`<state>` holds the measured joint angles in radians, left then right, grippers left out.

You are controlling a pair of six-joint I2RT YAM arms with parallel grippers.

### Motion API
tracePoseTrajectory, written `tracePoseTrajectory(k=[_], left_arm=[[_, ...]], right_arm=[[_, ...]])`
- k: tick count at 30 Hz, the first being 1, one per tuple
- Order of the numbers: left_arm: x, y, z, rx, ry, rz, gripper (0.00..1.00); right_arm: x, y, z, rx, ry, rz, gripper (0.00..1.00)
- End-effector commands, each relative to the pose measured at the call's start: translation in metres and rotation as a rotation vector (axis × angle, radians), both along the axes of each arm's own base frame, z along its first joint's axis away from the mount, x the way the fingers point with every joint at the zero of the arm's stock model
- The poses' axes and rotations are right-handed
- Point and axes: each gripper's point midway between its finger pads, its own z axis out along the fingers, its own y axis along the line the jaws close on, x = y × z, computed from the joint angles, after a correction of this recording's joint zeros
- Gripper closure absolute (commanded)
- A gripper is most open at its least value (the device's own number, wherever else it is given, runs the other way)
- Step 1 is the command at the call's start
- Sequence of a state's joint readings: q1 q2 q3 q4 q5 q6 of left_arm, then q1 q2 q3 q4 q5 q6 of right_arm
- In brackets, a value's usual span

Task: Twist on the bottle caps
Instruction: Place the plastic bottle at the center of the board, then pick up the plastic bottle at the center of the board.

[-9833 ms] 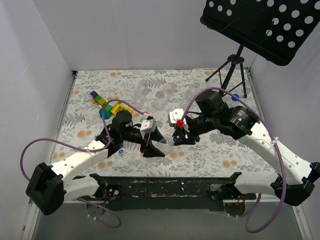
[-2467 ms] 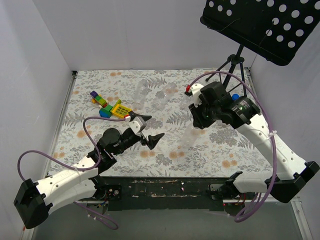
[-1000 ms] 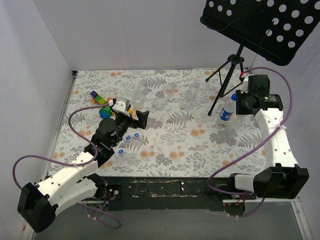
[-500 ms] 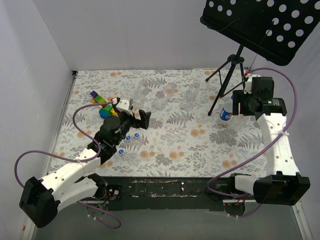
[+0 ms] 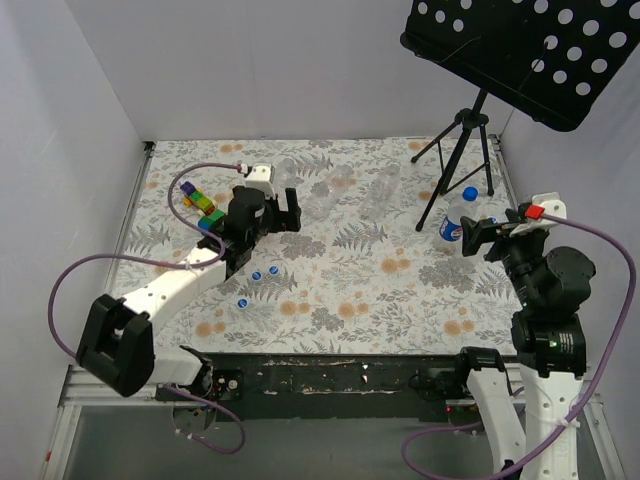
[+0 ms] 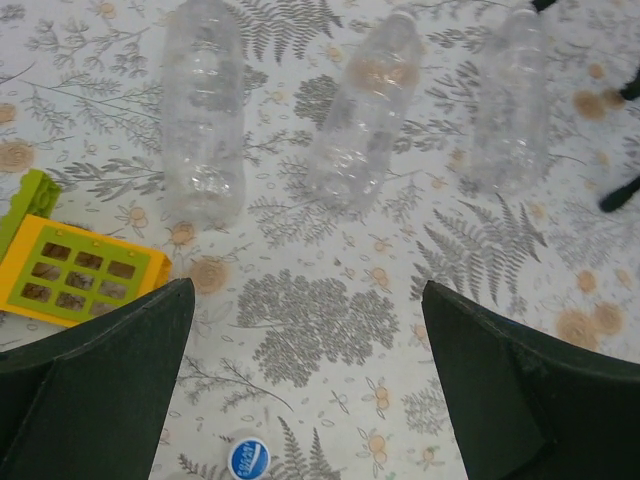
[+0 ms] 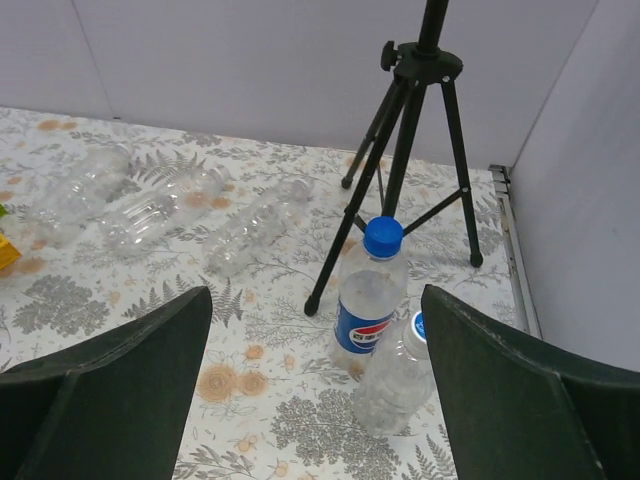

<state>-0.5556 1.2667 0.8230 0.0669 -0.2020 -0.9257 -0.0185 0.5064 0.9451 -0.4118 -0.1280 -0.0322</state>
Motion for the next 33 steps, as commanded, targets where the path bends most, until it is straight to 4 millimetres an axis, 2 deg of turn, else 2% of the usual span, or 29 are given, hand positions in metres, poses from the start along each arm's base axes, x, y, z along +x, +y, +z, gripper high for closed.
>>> tracePoseTrajectory(k=[1, 4, 6, 8, 13, 18, 23, 27, 30, 33], left_arm=[[0.04, 0.023, -0.012, 0.035, 0.135, 0.119, 0.02], [0.077, 0.025, -0.016, 0.074, 0.174, 0.155, 0.02], [0.096, 0.024, -0.022, 0.103, 0.197, 0.162, 0.02], [0.117, 0.024, -0.026, 0.119, 0.211, 0.171, 0.02], [0.162, 0.033, -0.059, 0.195, 0.289, 0.217, 0.02], [0.194, 0.033, -0.087, 0.265, 0.305, 0.214, 0.02], [0.215, 0.03, -0.105, 0.3, 0.306, 0.201, 0.02], [0.223, 0.03, -0.117, 0.327, 0.301, 0.189, 0.11], [0.226, 0.028, -0.121, 0.333, 0.301, 0.172, 0.26], [0.226, 0.023, -0.117, 0.318, 0.296, 0.148, 0.45]], right_arm=[[-0.002, 0.017, 0.006, 0.065, -0.1, 0.084, 0.08], [-0.003, 0.019, -0.004, 0.103, -0.106, 0.082, 0.09], [-0.008, 0.032, -0.007, 0.117, -0.104, 0.138, 0.1], [-0.013, 0.036, -0.007, 0.115, -0.111, 0.156, 0.1], [-0.022, 0.035, -0.001, 0.086, -0.153, 0.153, 0.11], [-0.026, 0.036, -0.001, 0.066, -0.157, 0.16, 0.11], [-0.027, 0.038, -0.003, 0.054, -0.16, 0.174, 0.12], [-0.027, 0.044, -0.006, 0.046, -0.147, 0.203, 0.13], [-0.028, 0.045, -0.007, 0.046, -0.135, 0.21, 0.14], [-0.028, 0.045, -0.008, 0.015, -0.13, 0.212, 0.14]])
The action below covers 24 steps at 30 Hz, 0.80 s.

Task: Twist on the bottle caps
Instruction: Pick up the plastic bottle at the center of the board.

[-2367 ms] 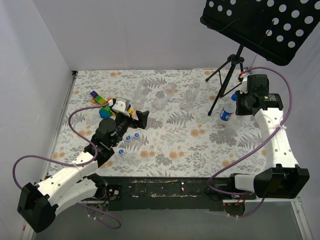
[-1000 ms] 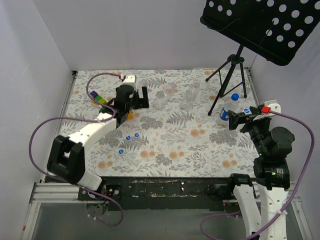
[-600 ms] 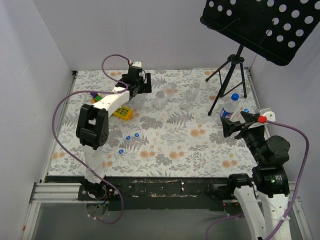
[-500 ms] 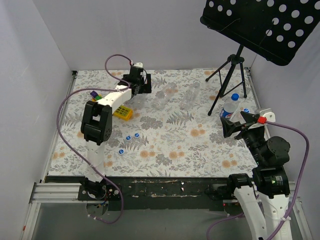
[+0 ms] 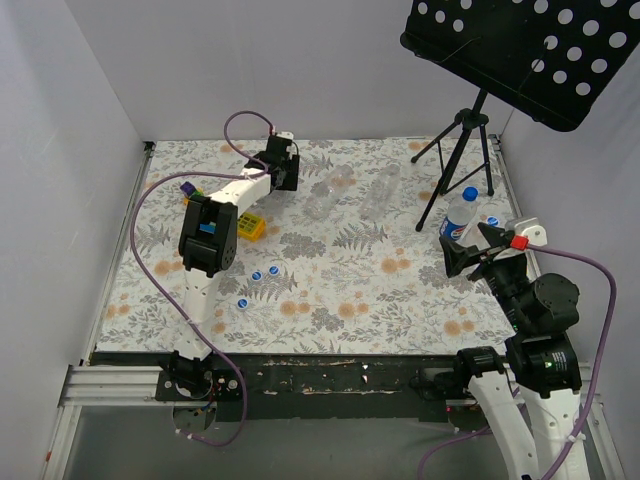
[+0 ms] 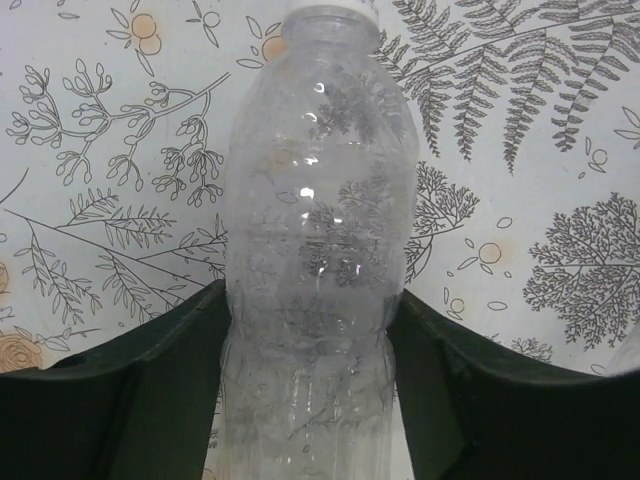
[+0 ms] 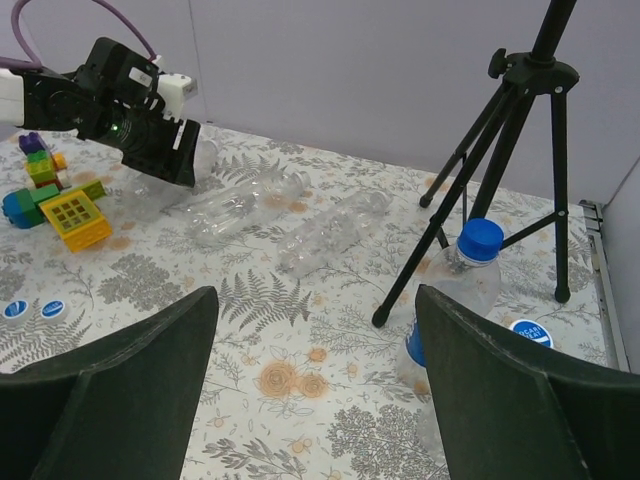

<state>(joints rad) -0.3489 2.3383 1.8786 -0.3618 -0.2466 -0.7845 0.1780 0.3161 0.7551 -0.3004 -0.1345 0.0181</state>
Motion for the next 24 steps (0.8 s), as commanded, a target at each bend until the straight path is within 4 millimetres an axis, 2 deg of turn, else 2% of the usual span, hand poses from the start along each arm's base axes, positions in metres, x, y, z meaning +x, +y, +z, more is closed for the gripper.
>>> tracePoseTrajectory(k=[1, 4, 6, 9, 14, 17, 18, 19, 20, 23, 24], left_arm=[[0.013, -0.005, 0.034, -0.022, -0.07, -0.03, 0.46], [0.007, -0.007, 0.05, -0.047, -0.097, -0.047, 0.54], [0.002, -0.009, 0.069, -0.073, -0.139, -0.066, 0.54], [-0.009, -0.008, 0.104, -0.103, -0.214, -0.09, 0.55], [-0.043, -0.003, 0.185, -0.189, -0.411, -0.12, 0.58], [-0.076, 0.003, 0.234, -0.253, -0.534, -0.139, 0.58], [-0.089, 0.006, 0.242, -0.275, -0.558, -0.145, 0.58], [-0.107, 0.009, 0.263, -0.308, -0.609, -0.152, 0.58], [-0.124, 0.011, 0.267, -0.331, -0.624, -0.167, 0.58], [-0.166, 0.019, 0.293, -0.39, -0.714, -0.198, 0.58], [-0.179, 0.021, 0.295, -0.397, -0.731, -0.214, 0.56]], right_arm=[[-0.002, 0.001, 0.01, -0.045, -0.031, 0.015, 0.14], [-0.002, 0.007, 0.008, -0.058, -0.006, 0.052, 0.14], [-0.003, 0.013, 0.004, -0.077, 0.029, 0.089, 0.14], [-0.002, 0.027, 0.0, -0.093, 0.056, 0.177, 0.15], [-0.011, 0.062, -0.008, -0.094, 0.113, 0.41, 0.21], [-0.018, 0.083, -0.011, -0.072, 0.158, 0.565, 0.24], [-0.018, 0.087, -0.014, -0.061, 0.178, 0.596, 0.25], [-0.018, 0.092, -0.017, -0.05, 0.206, 0.63, 0.26], [-0.017, 0.096, -0.019, -0.044, 0.221, 0.656, 0.26], [-0.017, 0.11, -0.027, -0.039, 0.261, 0.709, 0.27], [-0.017, 0.118, -0.03, -0.046, 0.274, 0.729, 0.27]])
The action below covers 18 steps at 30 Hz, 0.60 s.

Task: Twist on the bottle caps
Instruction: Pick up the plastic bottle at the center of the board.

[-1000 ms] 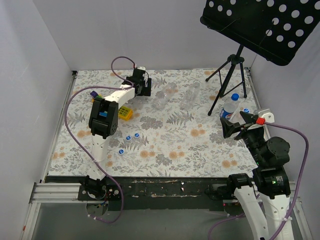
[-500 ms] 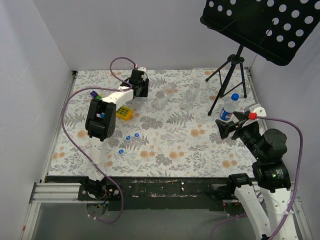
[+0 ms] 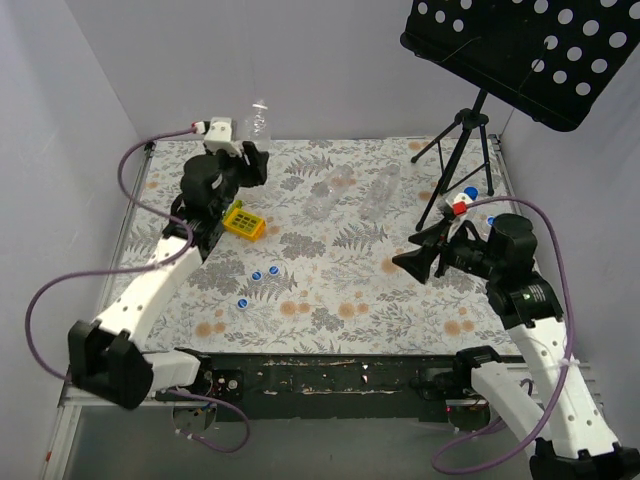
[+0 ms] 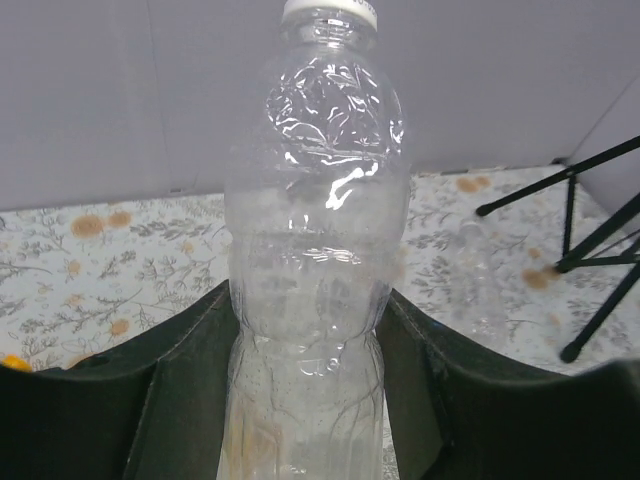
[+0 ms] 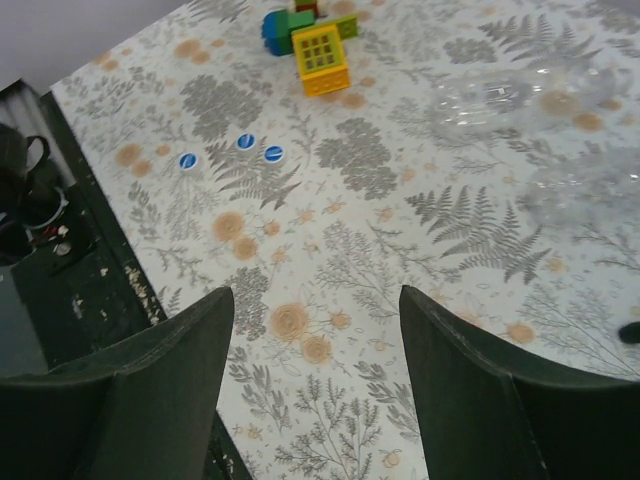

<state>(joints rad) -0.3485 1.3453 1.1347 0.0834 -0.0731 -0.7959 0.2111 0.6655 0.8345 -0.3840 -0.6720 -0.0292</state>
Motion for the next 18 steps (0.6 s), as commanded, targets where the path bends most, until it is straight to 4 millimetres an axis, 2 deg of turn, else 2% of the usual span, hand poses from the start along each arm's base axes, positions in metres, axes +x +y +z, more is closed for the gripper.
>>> tracePoseTrajectory(k=[1, 2, 5, 8, 10, 12, 13, 15, 18], left_arm=[[-0.052, 0.006, 0.028, -0.074, -0.13, -0.068, 0.55], [-0.064, 0.011, 0.033, -0.081, -0.154, -0.068, 0.54], [-0.095, 0.016, 0.031, -0.084, -0.188, -0.098, 0.54], [-0.122, 0.027, 0.032, -0.092, -0.241, -0.096, 0.53], [-0.143, 0.034, 0.04, -0.106, -0.307, -0.099, 0.53], [-0.157, 0.04, 0.041, -0.121, -0.353, -0.095, 0.5], [-0.162, 0.04, 0.037, -0.125, -0.367, -0.101, 0.5], [-0.175, 0.04, 0.042, -0.144, -0.42, -0.126, 0.49], [-0.185, 0.039, 0.045, -0.159, -0.452, -0.154, 0.48]], right_arm=[[-0.014, 0.036, 0.017, 0.031, -0.022, 0.169, 0.27], [-0.015, 0.045, 0.013, 0.018, -0.013, 0.188, 0.28], [-0.027, 0.084, 0.007, 0.02, 0.0, 0.269, 0.28], [-0.033, 0.121, -0.016, -0.051, 0.016, 0.309, 0.28], [-0.034, 0.143, -0.033, -0.106, 0.023, 0.33, 0.28], [-0.032, 0.165, -0.055, -0.158, 0.004, 0.352, 0.28], [-0.032, 0.177, -0.063, -0.164, -0.003, 0.369, 0.28], [-0.033, 0.199, -0.075, -0.159, -0.028, 0.404, 0.28], [-0.034, 0.229, -0.099, -0.19, -0.062, 0.447, 0.28]])
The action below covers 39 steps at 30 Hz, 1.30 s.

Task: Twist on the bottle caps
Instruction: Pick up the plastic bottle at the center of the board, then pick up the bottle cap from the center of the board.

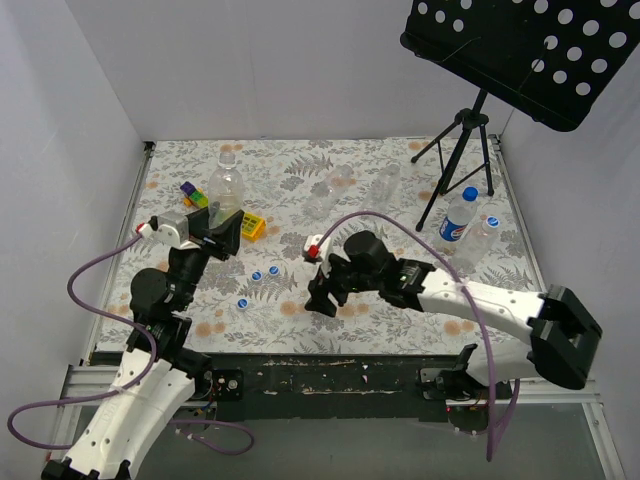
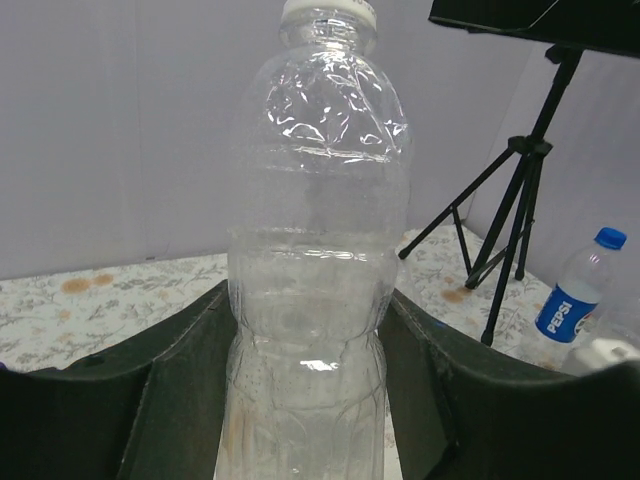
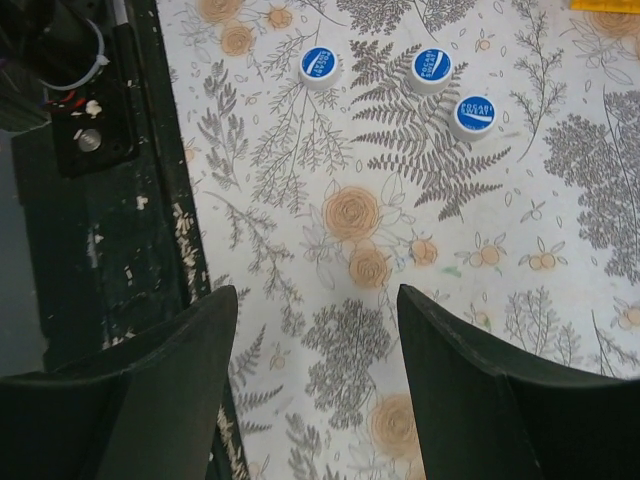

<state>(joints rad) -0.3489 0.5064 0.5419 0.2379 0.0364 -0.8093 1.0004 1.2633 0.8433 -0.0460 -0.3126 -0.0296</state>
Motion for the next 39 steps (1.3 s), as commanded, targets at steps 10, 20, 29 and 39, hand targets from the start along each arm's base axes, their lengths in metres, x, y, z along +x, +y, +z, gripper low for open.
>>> tracePoseTrajectory(k=[10, 20, 29, 39], left_arm=[[-0.022, 0.001, 0.014, -0.095, -0.122, -0.048, 0.47], [-0.024, -0.001, 0.014, -0.116, -0.117, -0.064, 0.45], [-0.023, 0.002, 0.013, -0.109, -0.116, -0.052, 0.45], [-0.023, 0.001, 0.012, -0.094, -0.116, -0.055, 0.45]], right_arm=[[0.024, 0.12, -0.045, 0.071, -0.229, 0.146, 0.27], [0.033, 0.171, -0.091, 0.033, -0.232, 0.227, 0.26], [0.034, 0.196, -0.114, -0.025, -0.24, 0.313, 0.27], [0.028, 0.188, -0.127, -0.075, -0.242, 0.332, 0.51]])
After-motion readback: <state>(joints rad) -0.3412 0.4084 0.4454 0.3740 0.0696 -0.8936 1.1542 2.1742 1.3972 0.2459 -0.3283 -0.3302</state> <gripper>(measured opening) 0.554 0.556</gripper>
